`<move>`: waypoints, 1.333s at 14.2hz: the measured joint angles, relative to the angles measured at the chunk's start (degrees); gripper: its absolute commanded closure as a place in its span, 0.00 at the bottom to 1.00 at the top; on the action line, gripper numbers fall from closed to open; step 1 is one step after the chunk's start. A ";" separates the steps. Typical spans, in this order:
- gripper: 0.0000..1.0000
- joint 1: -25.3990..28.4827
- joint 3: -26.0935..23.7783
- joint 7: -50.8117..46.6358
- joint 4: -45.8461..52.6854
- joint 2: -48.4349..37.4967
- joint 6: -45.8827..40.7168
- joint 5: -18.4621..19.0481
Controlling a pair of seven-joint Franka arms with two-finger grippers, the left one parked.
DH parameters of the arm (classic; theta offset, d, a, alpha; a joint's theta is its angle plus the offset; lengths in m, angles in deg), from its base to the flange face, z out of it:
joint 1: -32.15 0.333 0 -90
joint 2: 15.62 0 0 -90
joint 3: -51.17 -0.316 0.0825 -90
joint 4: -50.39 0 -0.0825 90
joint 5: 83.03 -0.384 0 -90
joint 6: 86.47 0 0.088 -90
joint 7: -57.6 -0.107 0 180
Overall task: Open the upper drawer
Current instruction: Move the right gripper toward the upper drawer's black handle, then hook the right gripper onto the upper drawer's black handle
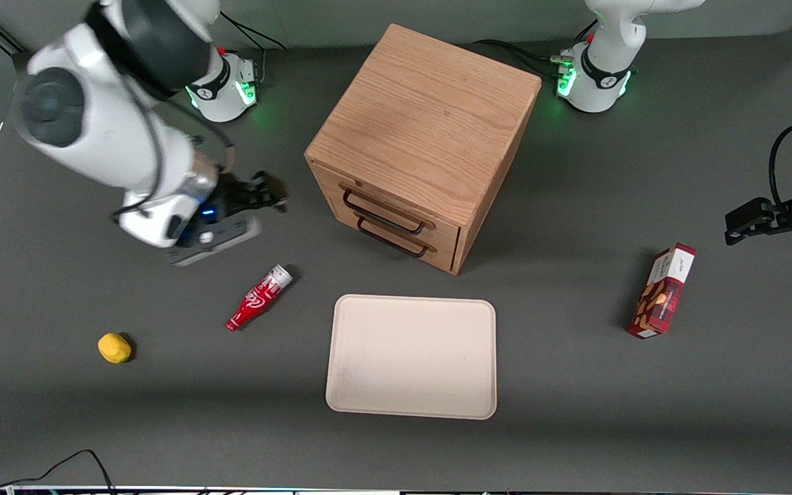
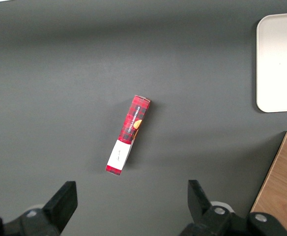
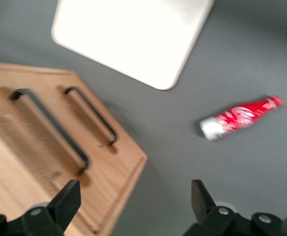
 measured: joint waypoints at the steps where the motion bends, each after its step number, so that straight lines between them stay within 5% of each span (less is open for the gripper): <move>1: 0.00 2.95 0.00 0.00 1.67 1.83 0.00 0.96; 4: 0.00 7.59 -0.11 -0.06 5.46 6.85 0.01 1.94; 19: 0.00 8.39 -2.46 14.66 7.32 15.67 4.99 3.15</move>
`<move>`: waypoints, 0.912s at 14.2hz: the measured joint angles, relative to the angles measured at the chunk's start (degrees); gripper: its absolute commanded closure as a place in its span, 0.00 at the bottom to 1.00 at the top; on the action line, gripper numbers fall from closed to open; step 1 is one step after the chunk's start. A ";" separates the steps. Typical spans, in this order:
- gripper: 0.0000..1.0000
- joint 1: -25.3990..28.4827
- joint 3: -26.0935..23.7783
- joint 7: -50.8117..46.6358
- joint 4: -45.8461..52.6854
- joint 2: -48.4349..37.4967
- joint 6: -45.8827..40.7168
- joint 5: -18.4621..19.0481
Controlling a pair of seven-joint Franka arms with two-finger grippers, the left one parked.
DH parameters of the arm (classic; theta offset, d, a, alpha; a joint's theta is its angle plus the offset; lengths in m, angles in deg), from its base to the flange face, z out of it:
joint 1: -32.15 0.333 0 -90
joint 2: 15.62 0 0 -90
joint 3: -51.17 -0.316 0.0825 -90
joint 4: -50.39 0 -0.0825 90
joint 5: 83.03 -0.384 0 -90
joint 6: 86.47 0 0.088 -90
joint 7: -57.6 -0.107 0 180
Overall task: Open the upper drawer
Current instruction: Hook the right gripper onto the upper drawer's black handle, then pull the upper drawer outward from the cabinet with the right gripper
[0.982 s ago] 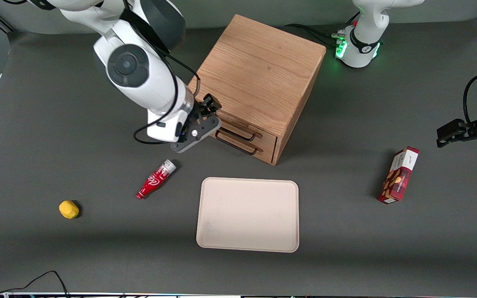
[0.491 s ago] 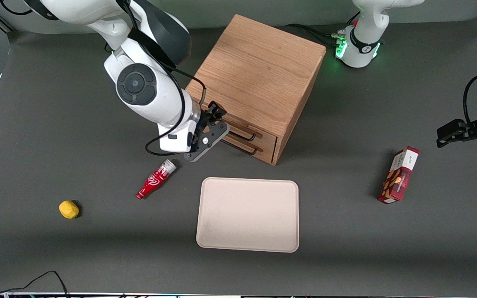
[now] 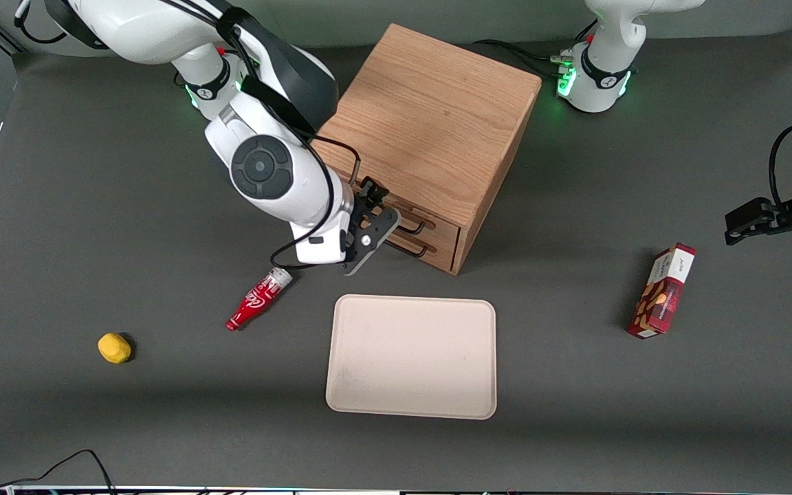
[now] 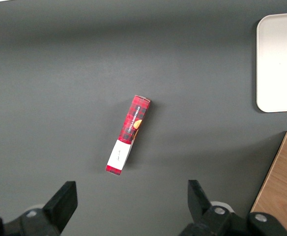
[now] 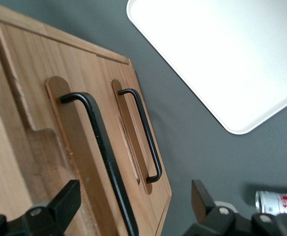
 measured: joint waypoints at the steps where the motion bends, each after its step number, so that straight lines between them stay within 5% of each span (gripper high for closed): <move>1: 0.00 0.00 0.00 1.78 -0.04 0.46 0.00 0.03; 13: 0.00 0.08 -0.50 7.66 -0.48 3.77 2.34 1.86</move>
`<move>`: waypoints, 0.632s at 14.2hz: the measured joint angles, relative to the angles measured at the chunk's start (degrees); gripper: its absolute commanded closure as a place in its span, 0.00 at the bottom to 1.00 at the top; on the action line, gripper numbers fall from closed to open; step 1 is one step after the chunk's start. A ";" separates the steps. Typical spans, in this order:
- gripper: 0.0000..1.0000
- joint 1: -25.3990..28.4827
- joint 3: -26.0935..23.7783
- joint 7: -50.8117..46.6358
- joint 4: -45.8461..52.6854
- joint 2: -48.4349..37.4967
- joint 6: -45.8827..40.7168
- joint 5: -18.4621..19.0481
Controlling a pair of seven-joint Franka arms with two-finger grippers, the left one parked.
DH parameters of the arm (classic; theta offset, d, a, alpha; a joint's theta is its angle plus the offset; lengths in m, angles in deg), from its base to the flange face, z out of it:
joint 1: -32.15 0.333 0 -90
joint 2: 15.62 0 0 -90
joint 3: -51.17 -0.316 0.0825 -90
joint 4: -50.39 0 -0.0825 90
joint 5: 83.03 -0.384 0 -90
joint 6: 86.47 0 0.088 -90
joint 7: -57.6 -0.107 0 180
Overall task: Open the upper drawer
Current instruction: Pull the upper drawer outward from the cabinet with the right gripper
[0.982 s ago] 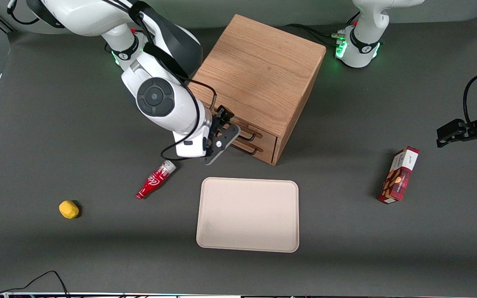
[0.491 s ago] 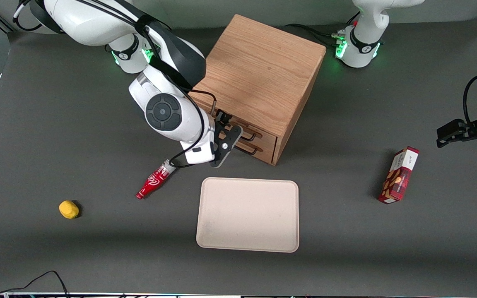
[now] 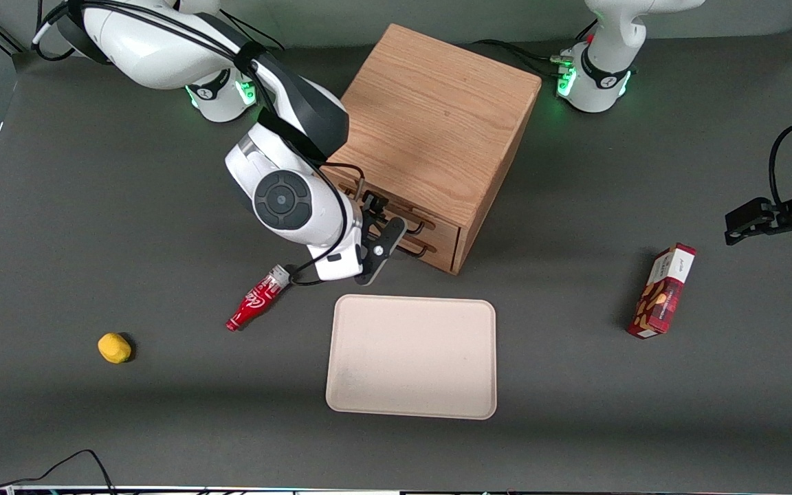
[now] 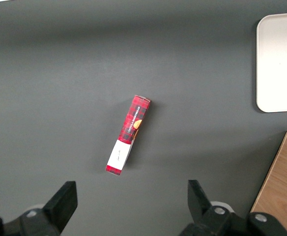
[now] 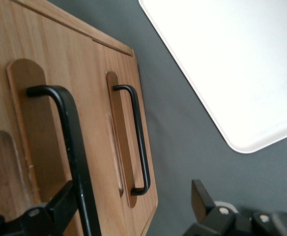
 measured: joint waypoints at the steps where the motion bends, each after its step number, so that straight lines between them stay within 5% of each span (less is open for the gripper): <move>1: 0.00 -0.03 0.00 0.79 0.00 0.07 0.17 0.07; 9: 0.00 -1.44 3.51 7.81 1.65 0.64 1.62 1.16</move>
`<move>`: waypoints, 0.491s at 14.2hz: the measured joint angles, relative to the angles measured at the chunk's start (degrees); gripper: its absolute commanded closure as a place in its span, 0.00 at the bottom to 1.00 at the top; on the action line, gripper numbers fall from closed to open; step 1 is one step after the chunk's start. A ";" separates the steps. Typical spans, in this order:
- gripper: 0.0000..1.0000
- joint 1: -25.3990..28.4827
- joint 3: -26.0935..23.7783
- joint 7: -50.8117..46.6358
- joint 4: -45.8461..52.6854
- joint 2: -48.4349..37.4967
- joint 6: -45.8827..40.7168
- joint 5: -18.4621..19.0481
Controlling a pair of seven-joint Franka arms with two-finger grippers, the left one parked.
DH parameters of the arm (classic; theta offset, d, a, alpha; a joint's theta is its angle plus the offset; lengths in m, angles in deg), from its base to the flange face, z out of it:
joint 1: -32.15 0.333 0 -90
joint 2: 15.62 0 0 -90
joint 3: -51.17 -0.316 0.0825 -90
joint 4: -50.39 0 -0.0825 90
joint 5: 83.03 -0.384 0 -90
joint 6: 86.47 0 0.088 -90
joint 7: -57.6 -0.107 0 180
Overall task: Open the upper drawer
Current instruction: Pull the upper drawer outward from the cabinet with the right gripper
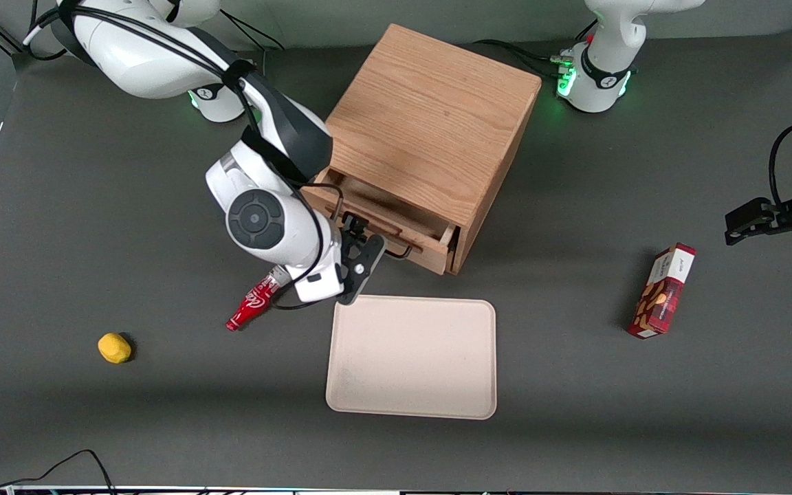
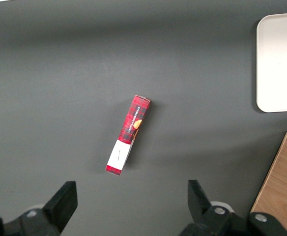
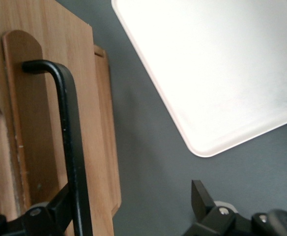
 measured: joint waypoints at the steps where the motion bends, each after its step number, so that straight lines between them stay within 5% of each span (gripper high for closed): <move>1: 0.00 0.01 0.56 0.25 0.95 0.43 0.05 0.00; 7: 0.00 0.29 4.82 2.86 4.66 3.05 6.77 0.02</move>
